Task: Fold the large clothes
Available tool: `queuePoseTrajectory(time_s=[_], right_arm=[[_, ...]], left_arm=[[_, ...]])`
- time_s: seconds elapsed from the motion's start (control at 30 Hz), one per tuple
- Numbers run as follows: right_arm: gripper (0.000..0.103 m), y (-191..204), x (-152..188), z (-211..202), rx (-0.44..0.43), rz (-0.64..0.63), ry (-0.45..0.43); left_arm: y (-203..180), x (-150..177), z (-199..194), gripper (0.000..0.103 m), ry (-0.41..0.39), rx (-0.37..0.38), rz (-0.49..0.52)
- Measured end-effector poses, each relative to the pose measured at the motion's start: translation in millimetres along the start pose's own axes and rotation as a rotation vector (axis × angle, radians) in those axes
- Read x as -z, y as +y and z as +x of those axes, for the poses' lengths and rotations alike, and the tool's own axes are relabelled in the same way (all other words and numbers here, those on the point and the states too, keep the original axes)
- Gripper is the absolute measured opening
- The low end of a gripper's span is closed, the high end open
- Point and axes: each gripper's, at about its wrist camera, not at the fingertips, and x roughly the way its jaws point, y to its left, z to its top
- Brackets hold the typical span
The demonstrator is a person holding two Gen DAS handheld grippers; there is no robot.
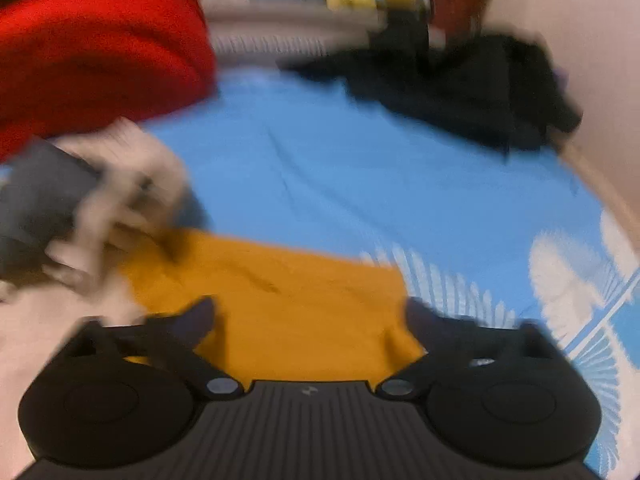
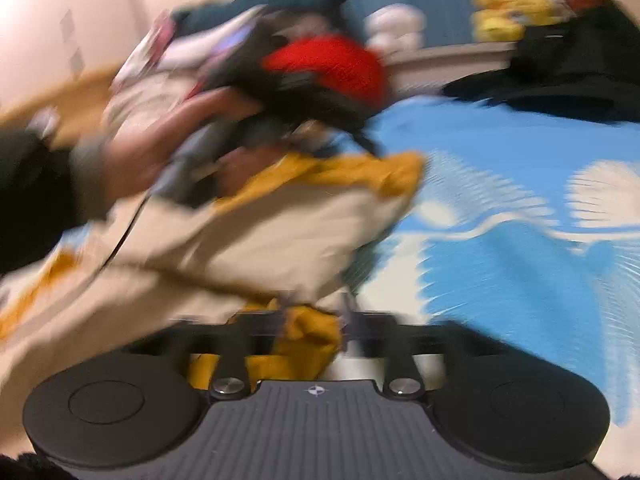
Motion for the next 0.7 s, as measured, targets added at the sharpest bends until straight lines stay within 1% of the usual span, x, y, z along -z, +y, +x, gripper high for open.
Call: queuePoseTrajectory(time_s=[0.03, 0.07, 0.1, 0.13, 0.2, 0.23, 0.3, 0.33, 0.4, 0.47, 0.53, 0.6, 0.67, 0.7], right_arm=[[0.086, -2.0, -2.8, -7.7, 0.02, 0.03, -0.044], [0.085, -2.8, -8.5, -13.2, 0.023, 0.054, -0.075], [0.085, -1.9, -17.8, -16.1, 0.013, 0.079, -0.081], [0.085, 0.4, -27.0, -16.3, 0.003, 0.097, -0.084], [0.085, 8.5, -49.3, -10.5, -0.027, 0.146, -0.093], [0.085, 14.8, -63.3, -2.5, -0.048, 0.175, -0.086], [0.085, 25.2, -88.9, 18.9, -0.059, 0.257, -0.093], [0.085, 30.9, -104.1, 35.4, -0.068, 0.307, -0.086], [0.085, 42.5, -133.6, 72.7, -0.081, 0.379, -0.069], [0.087, 58.3, -162.1, 114.4, -0.04, 0.423, -0.074], [0.089, 73.0, -186.9, 162.7, -0.002, 0.432, -0.065], [0.091, 87.3, -203.2, 209.6, 0.061, 0.405, -0.043], [0.091, 103.5, -212.4, 255.7, 0.174, 0.333, -0.026], [0.092, 109.9, -213.0, 272.2, 0.218, 0.299, -0.017]], left_arm=[[11.9, 0.7, -17.5, 0.103, -0.032, 0.014, 0.007], [26.6, 0.9, -32.1, 0.103, -0.039, 0.018, 0.008], [43.7, 2.1, -46.8, 0.103, -0.052, 0.009, 0.004], [62.1, 4.3, -61.2, 0.103, -0.08, -0.015, 0.0], [107.5, 1.4, -78.6, 0.103, -0.115, -0.097, -0.013], [130.7, -0.1, -82.4, 0.103, -0.114, -0.14, -0.032], [183.3, 0.5, -87.0, 0.103, -0.096, -0.206, -0.102], [210.9, 0.9, -89.4, 0.103, -0.093, -0.224, -0.144], [251.5, 2.1, -90.8, 0.103, -0.09, -0.223, -0.205], [275.9, 1.0, -86.8, 0.103, -0.081, -0.218, -0.243], [292.4, 1.3, -91.1, 0.103, -0.087, -0.198, -0.281], [299.3, 3.1, -94.7, 0.103, -0.086, -0.181, -0.298], [301.9, 6.4, -93.0, 0.103, -0.084, -0.175, -0.282], [302.0, 9.4, -91.0, 0.103, -0.078, -0.177, -0.269]])
